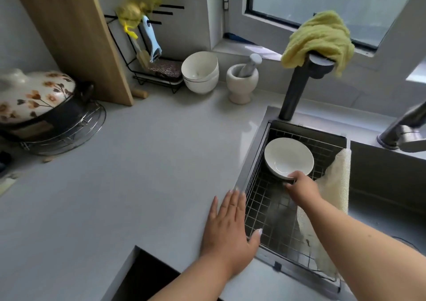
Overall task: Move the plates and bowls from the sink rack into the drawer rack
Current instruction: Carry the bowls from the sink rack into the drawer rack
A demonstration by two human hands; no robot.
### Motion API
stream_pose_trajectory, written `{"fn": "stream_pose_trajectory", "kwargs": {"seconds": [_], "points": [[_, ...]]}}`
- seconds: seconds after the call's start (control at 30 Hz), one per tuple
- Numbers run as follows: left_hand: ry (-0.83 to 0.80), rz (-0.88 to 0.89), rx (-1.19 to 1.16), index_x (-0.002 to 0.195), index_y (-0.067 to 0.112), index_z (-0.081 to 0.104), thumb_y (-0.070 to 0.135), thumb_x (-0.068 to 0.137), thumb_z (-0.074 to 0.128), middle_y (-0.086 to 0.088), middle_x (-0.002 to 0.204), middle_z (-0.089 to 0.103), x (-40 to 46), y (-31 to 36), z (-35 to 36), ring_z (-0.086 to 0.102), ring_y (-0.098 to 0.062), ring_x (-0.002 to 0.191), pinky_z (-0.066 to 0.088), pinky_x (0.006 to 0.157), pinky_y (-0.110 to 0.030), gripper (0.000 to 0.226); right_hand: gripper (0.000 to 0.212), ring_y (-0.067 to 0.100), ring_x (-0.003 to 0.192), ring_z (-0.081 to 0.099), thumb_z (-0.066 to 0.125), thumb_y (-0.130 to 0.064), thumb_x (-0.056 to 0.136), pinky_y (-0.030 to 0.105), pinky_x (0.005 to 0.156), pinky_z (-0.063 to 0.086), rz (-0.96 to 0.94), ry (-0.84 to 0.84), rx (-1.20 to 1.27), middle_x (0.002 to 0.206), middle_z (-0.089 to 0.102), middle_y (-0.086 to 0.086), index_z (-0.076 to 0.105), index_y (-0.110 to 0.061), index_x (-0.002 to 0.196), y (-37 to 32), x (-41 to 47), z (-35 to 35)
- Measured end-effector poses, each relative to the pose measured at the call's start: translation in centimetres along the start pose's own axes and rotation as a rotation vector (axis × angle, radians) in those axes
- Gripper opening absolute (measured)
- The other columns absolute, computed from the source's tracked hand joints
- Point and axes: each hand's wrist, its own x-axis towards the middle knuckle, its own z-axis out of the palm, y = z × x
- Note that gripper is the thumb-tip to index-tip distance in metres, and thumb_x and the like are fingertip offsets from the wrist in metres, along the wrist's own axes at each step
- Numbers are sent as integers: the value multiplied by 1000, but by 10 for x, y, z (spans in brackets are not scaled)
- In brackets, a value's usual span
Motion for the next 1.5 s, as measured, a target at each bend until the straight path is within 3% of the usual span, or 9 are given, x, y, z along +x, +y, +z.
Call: {"fn": "stream_pose_trajectory", "kwargs": {"seconds": [0.1, 0.2, 0.3, 0.6, 0.87, 1.03, 1.23, 1.4, 1.5], "points": [[-14, -16, -20, 150, 7, 25, 61, 88, 36, -9, 158, 23, 1, 1, -1, 17, -23, 146, 8, 112, -44, 83, 12, 29, 73, 57, 65, -19, 87, 30, 62, 40, -24, 49, 111, 77, 63, 10, 63, -8, 88, 2, 5, -4], [-29, 8, -10, 151, 15, -15, 59, 92, 22, -2, 159, -20, 1, 3, -7, -26, -17, 143, -15, 114, -40, 82, 10, 26, 70, 56, 64, -18, 87, 30, 58, 42, -53, 69, 220, 76, 62, 9, 59, -9, 84, 3, 0, -10], [-50, -8, -4, 148, 18, -23, 58, 94, 19, 1, 156, -27, -1, 6, -13, -32, -14, 141, -20, 115, -39, 79, 14, 30, 76, 63, 66, -21, 87, 36, 65, 48, -43, 96, 319, 77, 65, 7, 57, -11, 84, 6, -12, -16], [-10, -54, -154, 154, 17, 1, 45, 97, 35, 3, 162, 2, -5, 8, -15, -8, -10, 148, -10, 120, -32, 72, 28, 10, 65, 55, 77, -31, 77, 26, 55, 40, -160, 209, 419, 73, 66, -2, 56, -13, 81, 10, -100, -53], [308, -388, -1095, 113, 25, 58, 32, 95, 55, 0, 126, 54, -28, 42, -63, 51, -14, 118, 42, 100, -30, 20, 27, 13, 67, 60, 85, -24, 67, 30, 59, 46, -348, 176, 350, 68, 64, -4, 58, -22, 69, 48, -182, -77], [-1, -473, -1732, 118, 25, 62, 54, 96, 42, -10, 112, 66, -76, 93, -85, 63, -28, 106, 56, 86, -50, 41, 32, 15, 70, 60, 86, -27, 64, 29, 59, 49, -497, 136, 279, 74, 62, -5, 55, -27, 70, 75, -232, -84], [-21, -535, -1779, 115, 29, 60, 48, 94, 50, -14, 119, 63, -149, 119, -87, 61, -34, 110, 56, 85, -52, 30, 34, 11, 68, 56, 84, -42, 63, 20, 57, 44, -641, -23, 292, 74, 60, -9, 53, -34, 75, 99, -293, -90], [126, -674, -1864, 115, 18, 61, 46, 93, 53, -19, 113, 65, -217, 127, -79, 65, -36, 103, 58, 76, -47, 37, 62, 15, 74, 64, 58, -55, 69, 27, 69, 56, -611, -233, 528, 80, 63, 1, 40, -34, 124, 106, -340, -85], [204, -752, -1881, 116, 17, 62, 47, 91, 53, -18, 111, 66, -258, 128, -75, 66, -34, 97, 57, 67, -40, 40, 68, 20, 78, 64, 54, -56, 69, 34, 71, 57, -528, -356, 621, 87, 59, 6, 35, -29, 129, 103, -360, -76]]}}
